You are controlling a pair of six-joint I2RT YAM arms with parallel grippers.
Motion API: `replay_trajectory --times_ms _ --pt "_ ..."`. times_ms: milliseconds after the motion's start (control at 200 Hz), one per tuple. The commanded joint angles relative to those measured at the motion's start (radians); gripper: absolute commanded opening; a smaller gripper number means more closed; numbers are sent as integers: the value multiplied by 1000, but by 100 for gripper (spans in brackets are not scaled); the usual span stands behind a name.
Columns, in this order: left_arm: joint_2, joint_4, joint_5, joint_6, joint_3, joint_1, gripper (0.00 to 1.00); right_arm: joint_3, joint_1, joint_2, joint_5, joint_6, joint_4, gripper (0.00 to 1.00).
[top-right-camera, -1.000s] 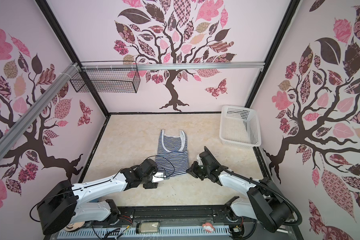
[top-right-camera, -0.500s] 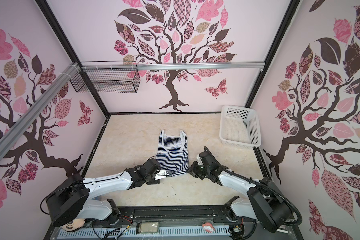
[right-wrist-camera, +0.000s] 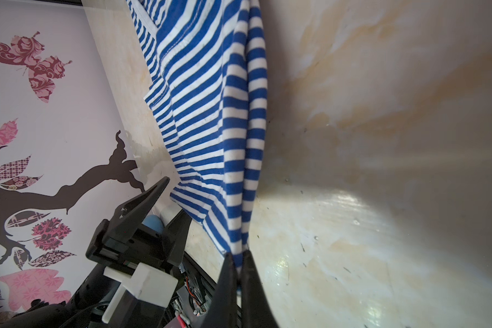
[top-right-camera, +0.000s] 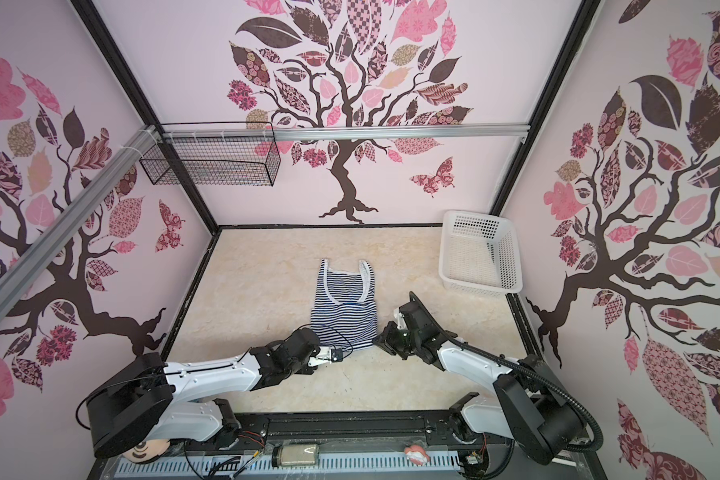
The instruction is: Fold and stack the tank tops
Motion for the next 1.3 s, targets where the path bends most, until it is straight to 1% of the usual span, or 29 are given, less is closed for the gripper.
replay_trajectory --times_ms 0,80,170,315,420,585,640,665,691,696,711,721,726,866,1046,1196,1296 --pt "24 -14 -5 -3 -6 -1 43 43 -8 5 -12 2 7 4" --pt "35 -13 1 -7 -1 -2 42 40 -8 2 -14 3 10 4" --pt "43 -9 7 -18 0 -1 46 39 -8 -3 -15 3 8 4" --pt "53 -6 11 -24 -2 -1 49 35 -9 -7 -16 3 5 4" --pt "59 -14 20 -24 -5 -1 47 35 -10 -5 -17 3 7 4" --pt "53 -33 36 -30 -2 -1 35 36 -11 -4 -18 3 10 4" --pt "49 -39 37 -31 -2 -1 29 37 -11 -4 -19 3 8 4" --pt "45 -44 39 -32 1 -1 25 37 -11 -4 -19 3 8 4" --pt "40 -47 39 -35 3 -1 19 37 -11 -4 -20 3 8 4" --pt "40 -47 39 -36 3 -1 17 37 -11 -5 -20 3 8 4" --pt "37 -49 39 -38 3 -1 6 38 -11 -5 -20 3 7 4" --pt "35 -50 39 -39 3 -1 1 39 -11 -7 -20 3 7 4" --pt "33 -50 39 -39 4 -1 0 39 -10 -6 -20 3 8 4" --pt "7 -89 50 -51 31 -2 0 41 -13 -5 -23 -10 4 4" --pt "-20 -121 65 -68 46 1 0 40 -12 -8 -66 -15 15 4" --pt "-60 -237 111 -98 86 1 0 39 -11 -49 -82 -35 -35 4" --pt "-105 -325 154 -118 108 0 0 17 -11 -97 -93 -24 -53 4"
